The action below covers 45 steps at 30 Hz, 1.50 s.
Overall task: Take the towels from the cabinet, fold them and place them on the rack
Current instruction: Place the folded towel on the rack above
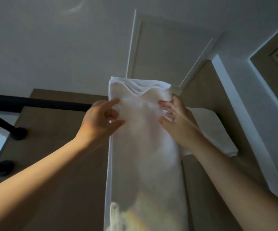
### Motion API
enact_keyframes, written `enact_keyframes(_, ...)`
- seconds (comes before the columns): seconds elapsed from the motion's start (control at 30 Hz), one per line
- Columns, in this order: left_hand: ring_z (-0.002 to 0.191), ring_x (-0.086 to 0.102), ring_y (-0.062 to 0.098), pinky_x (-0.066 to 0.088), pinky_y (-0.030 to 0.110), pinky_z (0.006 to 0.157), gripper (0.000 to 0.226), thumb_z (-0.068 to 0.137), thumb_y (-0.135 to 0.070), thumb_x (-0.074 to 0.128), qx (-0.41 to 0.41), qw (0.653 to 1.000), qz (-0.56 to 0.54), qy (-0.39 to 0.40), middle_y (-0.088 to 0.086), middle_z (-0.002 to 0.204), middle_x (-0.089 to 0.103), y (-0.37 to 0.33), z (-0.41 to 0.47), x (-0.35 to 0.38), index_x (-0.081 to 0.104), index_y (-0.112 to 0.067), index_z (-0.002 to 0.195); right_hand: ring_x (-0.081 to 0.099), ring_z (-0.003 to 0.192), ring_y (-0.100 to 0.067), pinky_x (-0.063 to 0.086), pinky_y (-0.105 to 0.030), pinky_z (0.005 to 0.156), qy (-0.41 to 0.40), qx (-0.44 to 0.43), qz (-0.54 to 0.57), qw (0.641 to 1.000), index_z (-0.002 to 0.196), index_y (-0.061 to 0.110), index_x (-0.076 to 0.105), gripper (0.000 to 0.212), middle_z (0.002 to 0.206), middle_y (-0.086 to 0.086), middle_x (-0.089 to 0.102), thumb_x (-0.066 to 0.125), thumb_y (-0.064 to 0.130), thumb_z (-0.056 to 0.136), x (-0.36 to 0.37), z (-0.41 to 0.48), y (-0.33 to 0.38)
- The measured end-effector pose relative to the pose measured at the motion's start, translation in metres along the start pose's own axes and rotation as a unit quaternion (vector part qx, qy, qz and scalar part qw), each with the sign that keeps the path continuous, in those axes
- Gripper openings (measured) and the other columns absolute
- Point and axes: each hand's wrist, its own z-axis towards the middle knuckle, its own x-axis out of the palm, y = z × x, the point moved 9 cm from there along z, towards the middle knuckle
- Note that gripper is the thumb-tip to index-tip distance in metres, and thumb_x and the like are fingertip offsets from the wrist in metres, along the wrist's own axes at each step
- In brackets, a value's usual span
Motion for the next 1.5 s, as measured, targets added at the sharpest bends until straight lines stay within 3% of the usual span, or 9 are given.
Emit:
enact_keyframes(0.23,0.086,0.057,0.018,0.045,0.024,0.085,0.078,0.072,-0.018,0.084,0.048,0.989,0.142,0.017,0.004,0.105,0.047,0.006,0.041,0.013,0.048,-0.008,0.14,0.055,0.124,-0.018,0.045,-0.034,0.105,-0.009,-0.02,-0.011,1.0,0.146,0.006,0.032,0.068,0.142,-0.002,0.054,0.068,0.014,0.088,0.024,0.044,-0.012)
enact_keyframes(0.57,0.098,0.052,0.032,0.034,0.028,0.071,0.031,0.09,-0.032,0.061,0.011,0.972,0.229,0.054,0.013,0.089,0.054,0.021,0.084,0.046,0.059,-0.004,0.102,0.046,0.133,-0.035,0.038,-0.036,0.105,0.052,0.037,-0.139,0.988,0.156,0.006,-0.006,0.086,0.15,-0.018,0.043,0.052,0.036,0.1,0.049,0.088,-0.042)
enact_keyframes(0.63,0.103,0.052,0.036,0.038,0.033,0.08,0.036,0.096,-0.035,0.049,-0.035,0.958,0.277,0.073,0.021,0.106,0.056,0.033,0.085,0.053,0.059,-0.005,0.111,0.05,0.127,-0.038,0.042,-0.04,0.099,0.081,0.018,-0.217,0.973,0.155,0.007,0.016,0.063,0.142,-0.024,0.05,0.039,0.036,0.104,0.055,0.085,-0.04)
enact_keyframes(0.73,0.096,0.047,0.033,0.029,0.034,0.074,0.04,0.1,-0.03,0.029,-0.052,0.941,0.322,0.09,0.02,0.116,0.057,0.039,0.084,0.061,0.057,-0.004,0.111,0.056,0.113,-0.038,0.041,-0.04,0.084,0.074,-0.037,-0.298,0.951,0.119,0.005,0.06,0.042,0.124,-0.024,0.061,0.031,0.031,0.106,0.057,0.077,-0.023)
enact_keyframes(0.83,0.087,0.037,0.025,0.028,0.033,0.076,0.05,0.103,-0.033,0.022,-0.062,0.93,0.347,0.106,0.018,0.097,0.057,0.041,0.083,0.064,0.063,-0.003,0.101,0.057,0.108,-0.035,0.04,-0.039,0.081,0.038,-0.071,-0.304,0.949,0.105,0.006,0.062,0.037,0.116,-0.02,0.064,0.036,0.033,0.104,0.05,0.063,-0.011)
enact_keyframes(0.97,0.087,0.052,0.032,0.031,0.032,0.074,0.054,0.104,-0.036,0.023,-0.038,0.919,0.378,0.104,0.016,0.09,0.059,0.037,0.081,0.065,0.065,-0.003,0.093,0.055,0.114,-0.03,0.043,-0.038,0.091,0.069,-0.09,-0.253,0.961,0.123,0.011,0.058,0.038,0.125,-0.013,0.06,0.044,0.039,0.101,0.052,0.041,-0.009)
enact_keyframes(1.27,0.099,0.044,0.02,0.032,0.028,0.085,0.039,0.086,-0.04,0.057,0.029,0.979,0.191,-0.07,0.004,0.109,0.048,0.012,0.006,0.017,0.057,-0.01,0.111,0.054,0.117,-0.032,0.04,-0.041,0.095,0.119,-0.063,-0.306,0.943,0.116,0.012,0.054,0.043,0.123,-0.014,0.059,0.028,0.044,0.105,0.065,0.057,-0.024)
enact_keyframes(1.4,0.072,0.056,0.014,0.042,0.029,0.056,0.042,0.086,-0.053,0.06,-0.156,0.984,0.085,-0.01,-0.003,0.089,0.059,0.058,-0.025,0.02,0.056,-0.012,0.099,0.053,0.119,-0.031,0.039,-0.043,0.099,0.147,-0.049,-0.275,0.949,0.116,0.013,0.055,0.045,0.126,-0.012,0.06,0.027,0.046,0.104,0.066,0.061,-0.027)
enact_keyframes(1.5,0.06,0.056,0.014,0.04,0.025,0.053,0.048,0.092,-0.047,0.056,-0.194,0.98,-0.022,0.029,0.003,0.071,0.063,0.066,-0.03,0.033,0.064,0.0,0.086,0.051,0.12,-0.031,0.038,-0.043,0.101,0.159,-0.047,-0.28,0.946,0.119,0.013,0.054,0.044,0.127,-0.012,0.059,0.028,0.046,0.104,0.065,0.057,-0.024)
